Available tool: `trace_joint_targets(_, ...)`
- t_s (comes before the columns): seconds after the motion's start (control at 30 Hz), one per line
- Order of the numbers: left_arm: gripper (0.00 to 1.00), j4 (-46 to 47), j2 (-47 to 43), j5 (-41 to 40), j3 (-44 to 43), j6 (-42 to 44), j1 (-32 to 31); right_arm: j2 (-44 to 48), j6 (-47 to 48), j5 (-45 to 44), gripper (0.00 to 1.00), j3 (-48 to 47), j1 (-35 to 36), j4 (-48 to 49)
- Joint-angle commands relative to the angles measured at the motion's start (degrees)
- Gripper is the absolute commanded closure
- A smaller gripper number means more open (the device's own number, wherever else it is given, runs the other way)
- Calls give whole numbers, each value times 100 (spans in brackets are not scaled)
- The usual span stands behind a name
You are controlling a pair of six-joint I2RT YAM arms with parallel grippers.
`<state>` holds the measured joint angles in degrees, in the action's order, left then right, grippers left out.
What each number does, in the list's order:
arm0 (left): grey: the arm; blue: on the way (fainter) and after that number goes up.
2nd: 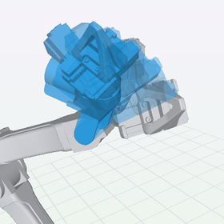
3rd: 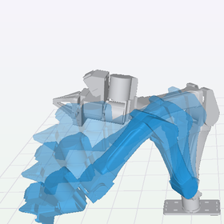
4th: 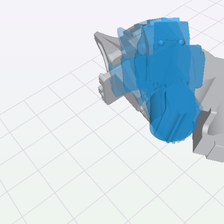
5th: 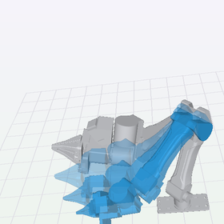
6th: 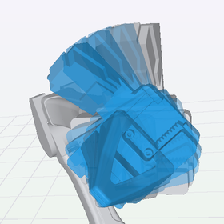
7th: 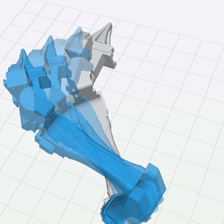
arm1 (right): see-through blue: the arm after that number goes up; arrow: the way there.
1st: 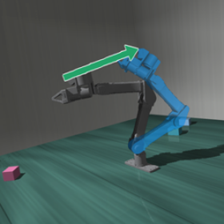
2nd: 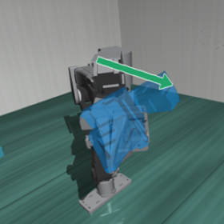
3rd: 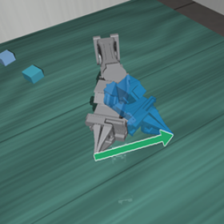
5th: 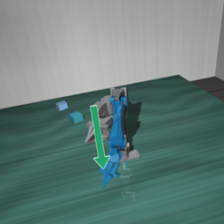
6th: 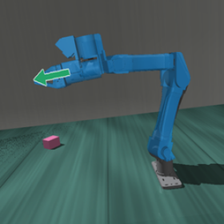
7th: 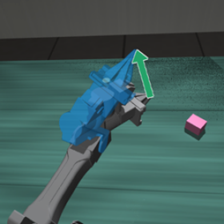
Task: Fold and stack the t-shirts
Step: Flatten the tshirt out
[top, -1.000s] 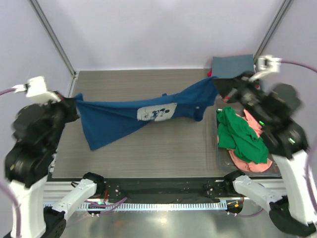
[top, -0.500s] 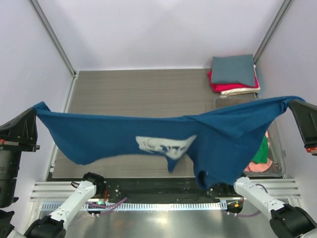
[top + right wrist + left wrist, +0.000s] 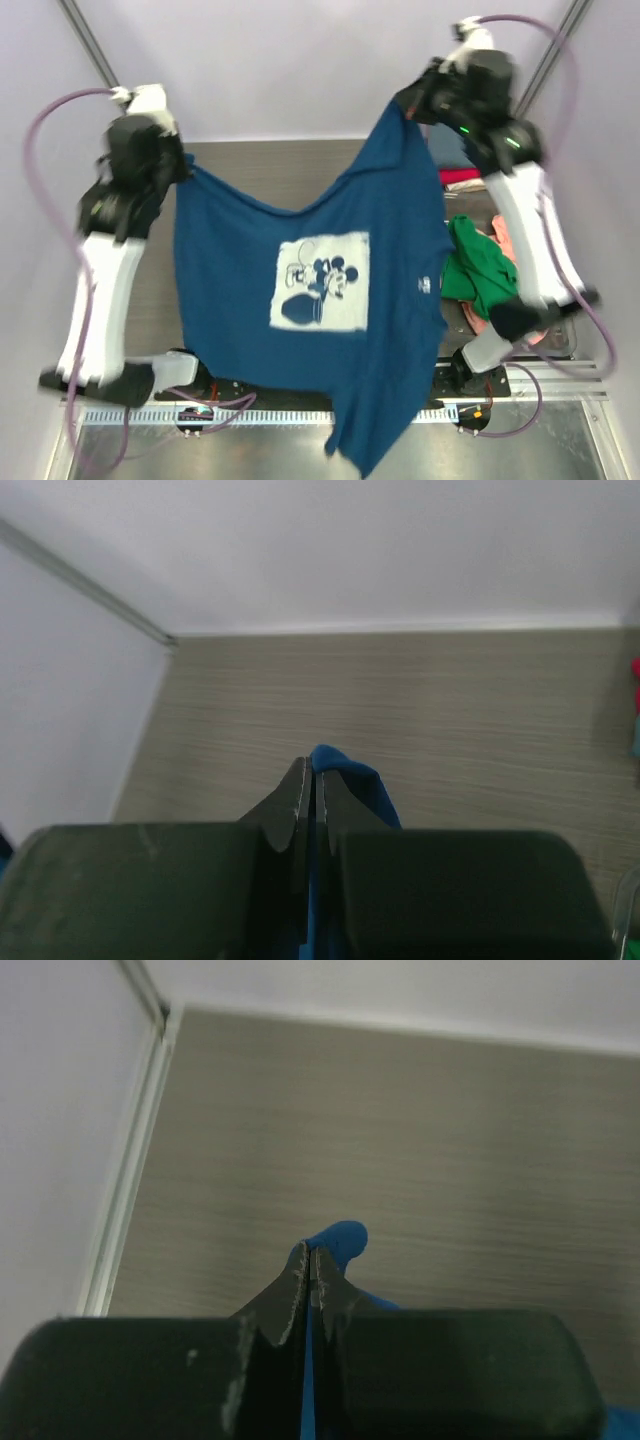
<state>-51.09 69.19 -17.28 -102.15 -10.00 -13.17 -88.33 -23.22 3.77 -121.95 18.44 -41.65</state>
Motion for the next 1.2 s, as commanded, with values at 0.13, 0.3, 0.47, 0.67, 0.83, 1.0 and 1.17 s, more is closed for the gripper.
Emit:
trace_joint_targets(0.13, 81, -124, 4123, 752, -1181, -291, 1473, -4760, 134, 405, 0, -3116, -630, -595)
trace_joint_targets(0.3, 28, -1283, 5326, 893, -2315, -441, 1537, -4512, 98, 607, 0, -2060, -631, -226)
trace_joint_targets(0.47, 14, -341, 3823, 971, -773, -749, 1510, -2954, -42, 756, 0, 706, -613, 1378)
trace_joint_targets(0.67, 14, -112, 2357, 866, 879, -793, 948, -3224, -156, 1099, 2, 1147, -429, 1677)
trace_joint_targets(0.83, 17, 310, 888, 1208, 2662, -1065, 579, -3796, -200, 1108, 13, 875, -253, 1713)
trace_joint_targets(1.0, 18, 626, -641, 1683, 4147, -1382, 561, -4156, -288, 1100, 25, 551, -218, 1713)
trace_joint_targets(1.17, 17, 504, -1846, 1394, 4809, -1365, 561, -4621, -332, 1021, 30, 295, -139, 1687)
